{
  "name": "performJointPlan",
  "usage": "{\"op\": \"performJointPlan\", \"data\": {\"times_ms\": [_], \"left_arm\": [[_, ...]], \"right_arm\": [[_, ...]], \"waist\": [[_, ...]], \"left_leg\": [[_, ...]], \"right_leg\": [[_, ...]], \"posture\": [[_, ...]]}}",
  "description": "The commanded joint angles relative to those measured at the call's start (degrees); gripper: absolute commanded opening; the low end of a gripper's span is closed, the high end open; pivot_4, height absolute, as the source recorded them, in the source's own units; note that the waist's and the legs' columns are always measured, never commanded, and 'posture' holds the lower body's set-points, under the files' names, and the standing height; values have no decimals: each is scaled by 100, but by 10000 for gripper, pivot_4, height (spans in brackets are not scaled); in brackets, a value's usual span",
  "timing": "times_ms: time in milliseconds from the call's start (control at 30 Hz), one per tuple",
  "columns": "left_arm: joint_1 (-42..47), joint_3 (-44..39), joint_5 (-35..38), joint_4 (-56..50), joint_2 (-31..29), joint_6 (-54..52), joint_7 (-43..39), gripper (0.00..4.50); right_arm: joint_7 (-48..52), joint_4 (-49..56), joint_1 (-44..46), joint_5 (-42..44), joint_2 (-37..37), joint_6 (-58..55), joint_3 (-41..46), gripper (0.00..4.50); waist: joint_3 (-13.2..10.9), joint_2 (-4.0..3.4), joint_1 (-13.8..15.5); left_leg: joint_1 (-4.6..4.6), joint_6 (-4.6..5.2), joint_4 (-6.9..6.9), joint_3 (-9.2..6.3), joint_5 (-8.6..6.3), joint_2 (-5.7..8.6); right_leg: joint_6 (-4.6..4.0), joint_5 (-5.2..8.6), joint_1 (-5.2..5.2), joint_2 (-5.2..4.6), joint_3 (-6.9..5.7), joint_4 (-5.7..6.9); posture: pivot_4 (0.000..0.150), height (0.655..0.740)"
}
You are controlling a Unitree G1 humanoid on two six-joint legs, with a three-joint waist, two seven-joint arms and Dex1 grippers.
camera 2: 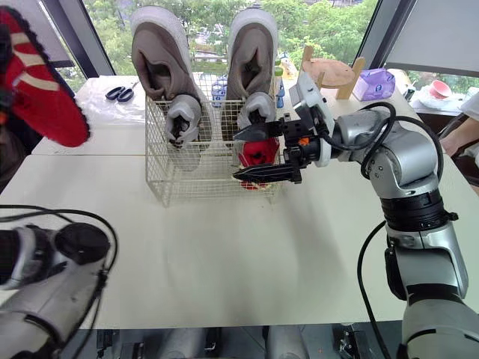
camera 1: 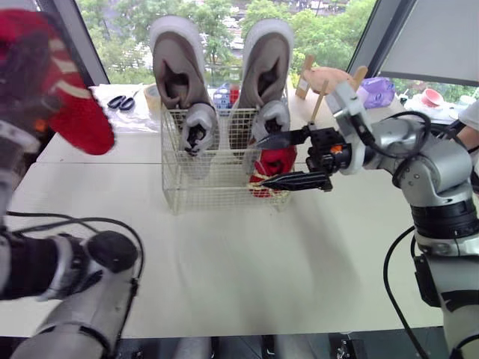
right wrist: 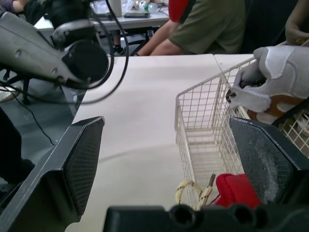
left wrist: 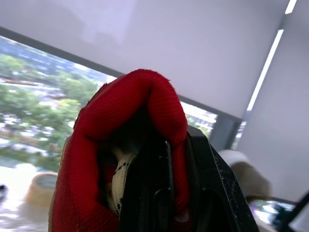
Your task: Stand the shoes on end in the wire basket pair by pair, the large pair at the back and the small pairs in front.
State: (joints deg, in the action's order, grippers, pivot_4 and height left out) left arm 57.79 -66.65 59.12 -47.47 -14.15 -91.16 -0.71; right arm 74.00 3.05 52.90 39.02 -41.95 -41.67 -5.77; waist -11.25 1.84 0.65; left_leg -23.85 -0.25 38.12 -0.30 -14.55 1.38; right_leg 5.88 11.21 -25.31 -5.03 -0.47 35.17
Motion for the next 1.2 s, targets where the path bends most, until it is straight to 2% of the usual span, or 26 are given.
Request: {"op": "performJointPlan", "data": {"times_ms": [33, 300, 600, 767, 933, 1200], "left_arm": [[-519, 549, 290, -386, 473, 905, 363, 282], [-1908, 2550, -437, 87, 730, 3054, -52, 282], [-2561, 4310, -1379, 959, 561, 4921, -970, 282], [-2754, 4686, -1584, 1298, 486, 5467, -1091, 282], [-3374, 5154, -2012, 1376, 552, 6015, -1152, 282], [-4182, 5529, -2442, 1327, 612, 6643, -961, 282]], "right_arm": [[-22, 63, 136, 61, -378, -215, 407, 45000], [-467, 363, -18, 706, -809, -1028, 1294, 45000], [-1007, 768, -580, 1119, -1017, -1558, 1857, 45000], [-1205, 963, -808, 1248, -1058, -1612, 2007, 45000], [-1425, 1063, -939, 1359, -1031, -1606, 2156, 45000], [-1468, 973, -855, 1414, -1005, -1546, 2081, 45000]], "waist": [[-1, 0, 2], [0, 1, 12], [0, 1, 15], [0, 0, 14], [4, -7, 13], [31, -54, 7]], "left_leg": [[5, 14, 0, 1, -8, 0], [10, 26, 1, 11, -13, -1], [10, 43, 7, 21, -19, -1], [13, 48, 7, 22, -21, -3], [41, 56, 6, 24, -26, -6], [57, 59, 6, 26, -28, -10]], "right_leg": [[-1, 1, 3, 0, 2, 3], [-6, 2, 10, 3, 11, -6], [-23, 12, 19, 2, 13, -11], [-20, 11, 21, 4, 13, -11], [-21, 13, 49, 6, 12, -18], [-24, 17, 66, 13, 13, -21]], "posture": [[1500, 7400], [1500, 7400], [1500, 7400], [1500, 7400], [1500, 7400], [1500, 7400]]}}
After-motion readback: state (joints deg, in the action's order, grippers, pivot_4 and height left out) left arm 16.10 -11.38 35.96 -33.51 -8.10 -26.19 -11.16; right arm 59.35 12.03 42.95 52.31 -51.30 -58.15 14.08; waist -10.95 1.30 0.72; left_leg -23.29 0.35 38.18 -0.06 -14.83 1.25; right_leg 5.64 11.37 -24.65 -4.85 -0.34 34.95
